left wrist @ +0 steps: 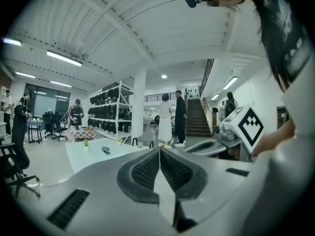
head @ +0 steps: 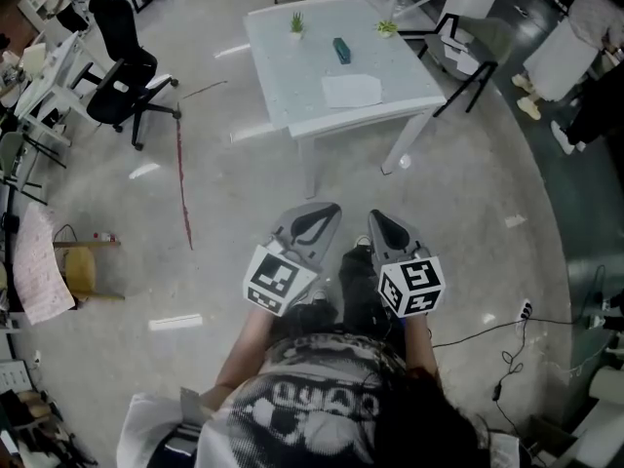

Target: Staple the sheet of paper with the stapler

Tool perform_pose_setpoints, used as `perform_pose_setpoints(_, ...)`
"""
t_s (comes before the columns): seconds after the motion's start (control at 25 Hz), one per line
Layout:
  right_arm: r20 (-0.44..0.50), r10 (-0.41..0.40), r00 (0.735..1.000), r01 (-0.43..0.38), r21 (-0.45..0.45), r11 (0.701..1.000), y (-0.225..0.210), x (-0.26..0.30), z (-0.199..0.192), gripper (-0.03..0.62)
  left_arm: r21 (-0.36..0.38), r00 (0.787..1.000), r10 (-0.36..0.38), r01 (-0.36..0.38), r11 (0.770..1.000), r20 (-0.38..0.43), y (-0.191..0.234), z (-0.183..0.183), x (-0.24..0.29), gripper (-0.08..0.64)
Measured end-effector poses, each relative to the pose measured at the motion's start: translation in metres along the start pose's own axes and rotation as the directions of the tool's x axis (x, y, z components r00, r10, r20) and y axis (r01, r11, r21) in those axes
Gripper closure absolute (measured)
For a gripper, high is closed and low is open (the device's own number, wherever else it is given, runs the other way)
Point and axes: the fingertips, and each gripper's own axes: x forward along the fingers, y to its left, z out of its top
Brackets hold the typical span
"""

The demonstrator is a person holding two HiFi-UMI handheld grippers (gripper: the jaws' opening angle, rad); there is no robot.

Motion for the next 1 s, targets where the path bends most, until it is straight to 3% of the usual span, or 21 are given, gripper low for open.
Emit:
perform_pose_setpoints(0.32,-0.002,0.050,0.999,-0.050,0.012,0.999,-0.073,0.055,0.012,0.600,0.009,0.998,0.060,-0.060,0.998,-0.031,0.033,-0.002,0.073,0.555)
perform_pose_setpoints(0.76,-0.014,0.119,0.993,-0.119,-0.025,0.993,-0.204,0.119,0.063,0.600,0.010,0.989,0.142,-0.142,0.990,-0.032,0.077,0.035,0.214,0.555)
perform_pose_setpoints(1.0,-0.023,0.166,0.986,-0.166,-0.020,0.986,-0.244,0.140,0.068,0.600,-0.007,0.977,0.209,-0.209,0.978,-0.047,0.088,0.038,0.250,0.555)
